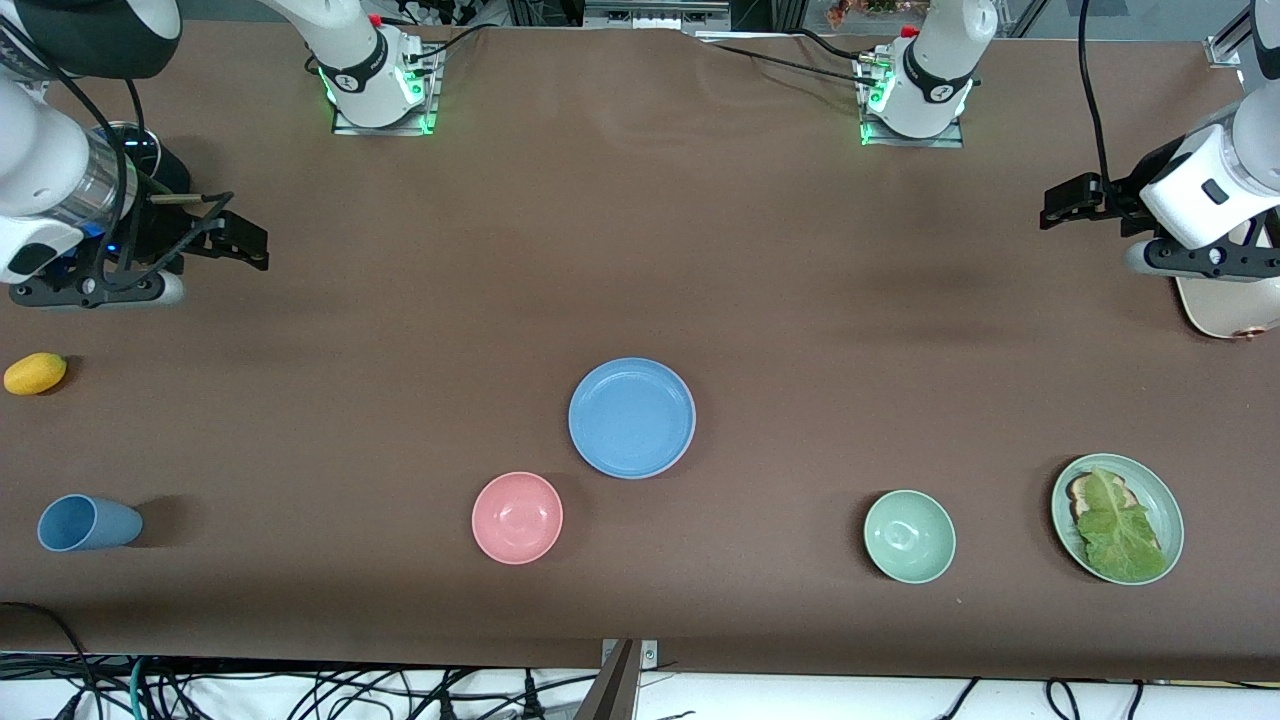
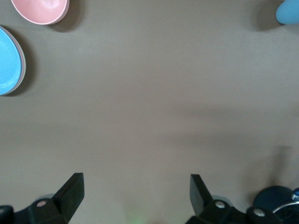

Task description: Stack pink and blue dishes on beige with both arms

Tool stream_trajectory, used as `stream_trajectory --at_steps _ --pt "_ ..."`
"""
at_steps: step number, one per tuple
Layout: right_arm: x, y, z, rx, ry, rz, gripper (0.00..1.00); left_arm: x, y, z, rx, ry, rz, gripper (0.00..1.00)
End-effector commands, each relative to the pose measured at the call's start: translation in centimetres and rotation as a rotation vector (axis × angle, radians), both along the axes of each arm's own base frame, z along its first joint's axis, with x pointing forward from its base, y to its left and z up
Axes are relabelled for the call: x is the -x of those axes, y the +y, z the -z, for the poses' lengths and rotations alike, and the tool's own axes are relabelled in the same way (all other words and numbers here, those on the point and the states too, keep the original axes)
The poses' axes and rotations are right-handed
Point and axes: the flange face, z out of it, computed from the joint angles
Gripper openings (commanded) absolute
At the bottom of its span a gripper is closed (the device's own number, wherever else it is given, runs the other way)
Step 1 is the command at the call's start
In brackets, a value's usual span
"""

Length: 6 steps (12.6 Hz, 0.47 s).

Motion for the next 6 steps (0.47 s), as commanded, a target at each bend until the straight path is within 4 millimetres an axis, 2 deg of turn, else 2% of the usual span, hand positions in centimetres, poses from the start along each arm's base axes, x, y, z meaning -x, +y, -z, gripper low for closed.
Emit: stream_trajectory --at_steps 1,3,6 --pt "1.6 -0.4 -3.7 -0.003 0.029 -0.019 1.00 0.2 0.2 0.0 0.009 0.000 0.004 1.00" --pt "1.7 -0.2 -3.9 0.001 0.032 -0.053 1.00 0.2 0.3 0.0 0.008 0.000 0.003 1.00" --pt "0.5 -1.5 -2.7 -0.007 0.034 -0.028 1.00 0.1 0.3 0.2 0.009 0.003 0.003 1.00"
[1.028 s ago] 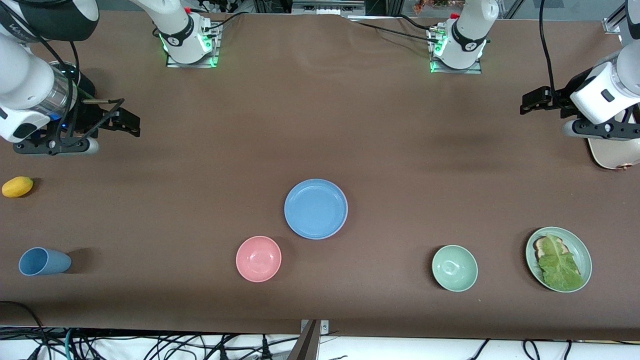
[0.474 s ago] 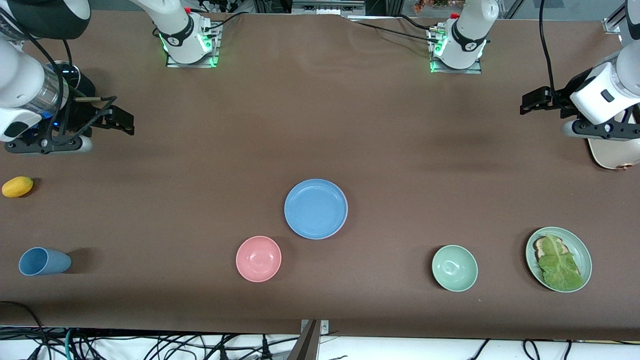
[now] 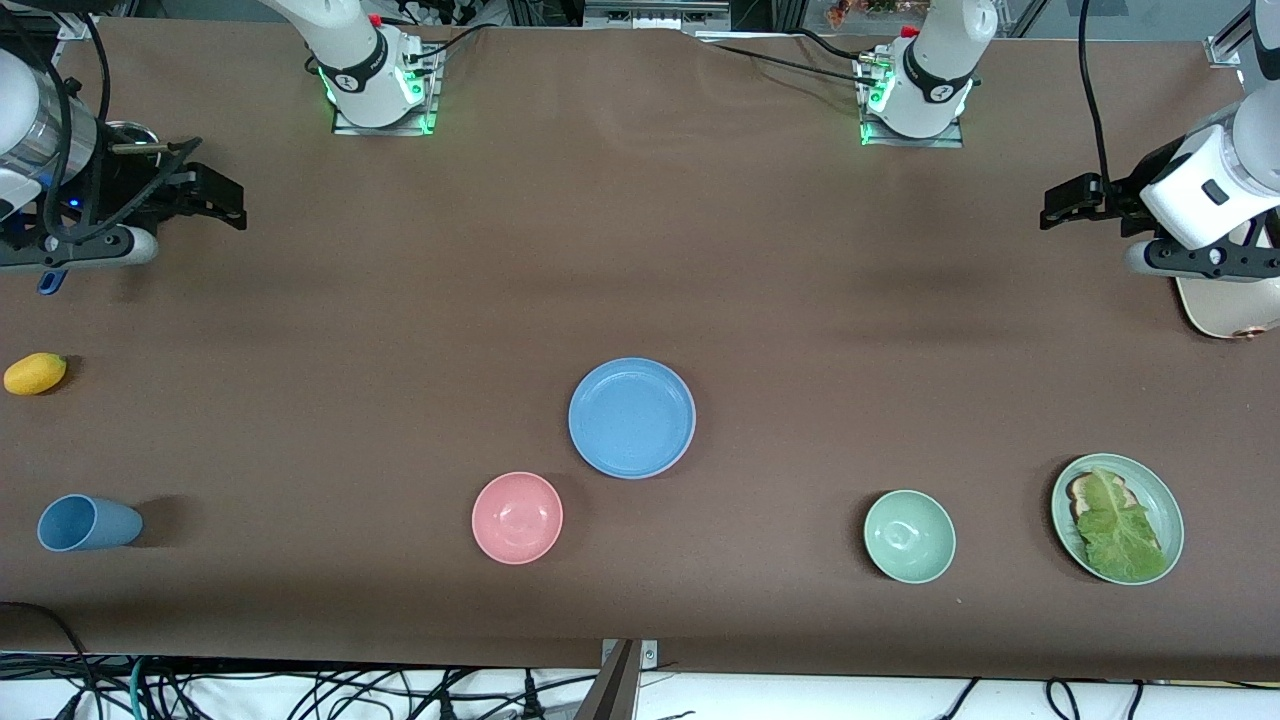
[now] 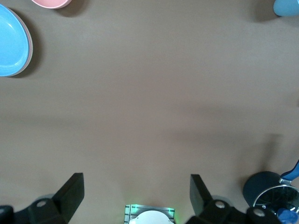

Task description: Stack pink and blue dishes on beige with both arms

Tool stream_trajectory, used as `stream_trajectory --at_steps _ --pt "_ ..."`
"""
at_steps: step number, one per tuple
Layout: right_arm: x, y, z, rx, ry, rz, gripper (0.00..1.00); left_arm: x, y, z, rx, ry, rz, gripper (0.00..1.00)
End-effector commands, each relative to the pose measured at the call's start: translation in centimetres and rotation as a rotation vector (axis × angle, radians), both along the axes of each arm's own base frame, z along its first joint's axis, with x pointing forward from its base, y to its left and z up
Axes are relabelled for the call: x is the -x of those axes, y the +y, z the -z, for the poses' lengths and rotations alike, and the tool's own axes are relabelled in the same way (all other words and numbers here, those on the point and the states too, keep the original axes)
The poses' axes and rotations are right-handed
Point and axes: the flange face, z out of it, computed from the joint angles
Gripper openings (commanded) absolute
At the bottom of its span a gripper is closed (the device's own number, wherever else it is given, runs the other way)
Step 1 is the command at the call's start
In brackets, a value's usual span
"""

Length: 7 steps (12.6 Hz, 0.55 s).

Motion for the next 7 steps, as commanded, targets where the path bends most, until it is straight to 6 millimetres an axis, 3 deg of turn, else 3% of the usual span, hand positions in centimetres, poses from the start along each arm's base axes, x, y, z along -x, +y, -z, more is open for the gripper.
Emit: stream_trajectory --at_steps 1,7 --pt "-0.86 -0.96 0.42 -0.007 -0.010 0.000 1.00 0.09 0.22 0.16 0.009 0.003 0.004 1.00" --pt "-1.38 -0.43 0.95 -0.015 -0.025 -0.004 1.00 0.09 0.24 0.16 0.008 0.003 0.004 1.00"
